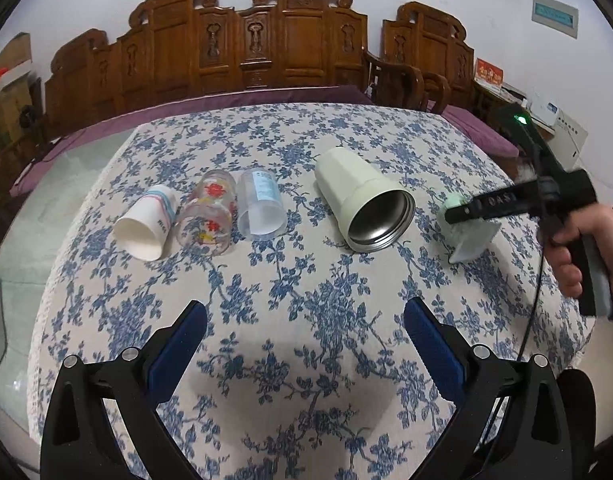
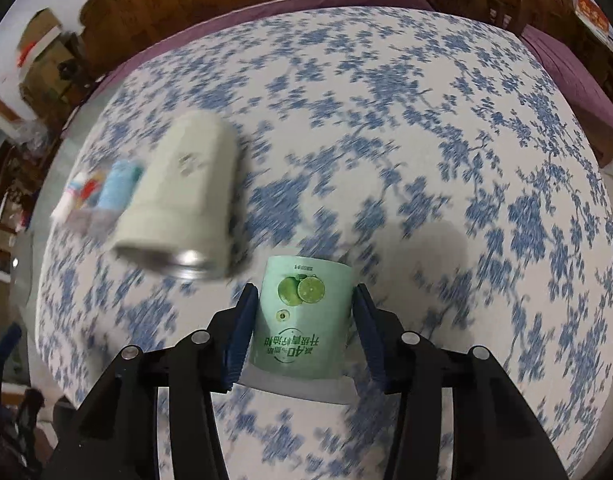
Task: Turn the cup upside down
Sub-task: 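Lift the lime-print cup with the right gripper and pass it toward the left gripper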
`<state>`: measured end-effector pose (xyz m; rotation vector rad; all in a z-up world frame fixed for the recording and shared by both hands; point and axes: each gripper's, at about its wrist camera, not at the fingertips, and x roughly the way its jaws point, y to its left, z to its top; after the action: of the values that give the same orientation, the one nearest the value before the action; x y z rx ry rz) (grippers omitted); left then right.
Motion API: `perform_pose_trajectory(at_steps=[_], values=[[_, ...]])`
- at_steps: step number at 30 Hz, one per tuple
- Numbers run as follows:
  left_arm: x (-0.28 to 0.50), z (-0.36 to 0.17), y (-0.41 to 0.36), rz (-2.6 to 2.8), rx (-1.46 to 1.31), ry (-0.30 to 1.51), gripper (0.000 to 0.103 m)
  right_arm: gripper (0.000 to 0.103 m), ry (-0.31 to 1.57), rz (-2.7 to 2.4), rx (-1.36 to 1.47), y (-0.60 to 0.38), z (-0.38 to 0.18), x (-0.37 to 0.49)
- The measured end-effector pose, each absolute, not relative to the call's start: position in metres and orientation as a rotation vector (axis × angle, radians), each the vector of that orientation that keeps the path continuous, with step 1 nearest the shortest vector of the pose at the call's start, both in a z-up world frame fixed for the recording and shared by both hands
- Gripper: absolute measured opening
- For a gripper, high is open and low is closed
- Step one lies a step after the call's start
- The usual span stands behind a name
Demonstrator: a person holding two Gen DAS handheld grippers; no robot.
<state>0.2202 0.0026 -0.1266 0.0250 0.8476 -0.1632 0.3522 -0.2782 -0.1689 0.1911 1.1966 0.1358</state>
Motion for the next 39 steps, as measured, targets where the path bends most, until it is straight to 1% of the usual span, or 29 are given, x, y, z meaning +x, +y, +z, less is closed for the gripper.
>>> perform_pose_trajectory(at_steps=[6, 13, 19, 25, 26, 27, 28, 29, 34, 39], values=[[0.202, -0.129, 0.013, -0.134, 0.016, 0.853, 0.095, 0.051, 1.177, 0.257, 0.149, -0.229, -0.163, 0.299], [0.189, -0.133, 0.031, -0.082, 0.01, 0.869, 0.095, 0.051, 1.188, 0.353, 0.135, -0.179, -0.172, 0.258], [0.186, -0.134, 0.044, -0.058, 0.007, 0.887, 0.095, 0.052, 1.212, 0.357, 0.093, -0.157, -0.189, 0.252], [0.188, -0.131, 0.047, -0.062, -0.01, 0.907, 0.095, 0.054, 1.187, 0.333, 0.101, -0.158, -0.191, 0.253], [0.188, -0.13, 0.047, -0.063, -0.01, 0.911, 0.095, 0.054, 1.174, 0.337, 0.113, -0.16, -0.188, 0.252], [0.189, -0.129, 0.046, -0.066, -0.01, 0.915, 0.095, 0.059, 1.144, 0.341, 0.126, -0.163, -0.181, 0.248], [0.189, -0.127, 0.045, -0.069, -0.01, 0.916, 0.095, 0.065, 1.121, 0.338, 0.124, -0.165, -0.175, 0.245], [0.19, -0.126, 0.044, -0.073, -0.01, 0.917, 0.095, 0.067, 1.102, 0.336, 0.116, -0.166, -0.17, 0.243], [0.196, -0.121, 0.03, -0.103, 0.004, 0.932, 0.095, 0.072, 1.003, 0.329, 0.104, -0.18, -0.14, 0.222], [0.205, -0.12, 0.007, -0.151, 0.01, 0.969, 0.095, 0.073, 0.934, 0.286, 0.075, -0.2, -0.122, 0.196]])
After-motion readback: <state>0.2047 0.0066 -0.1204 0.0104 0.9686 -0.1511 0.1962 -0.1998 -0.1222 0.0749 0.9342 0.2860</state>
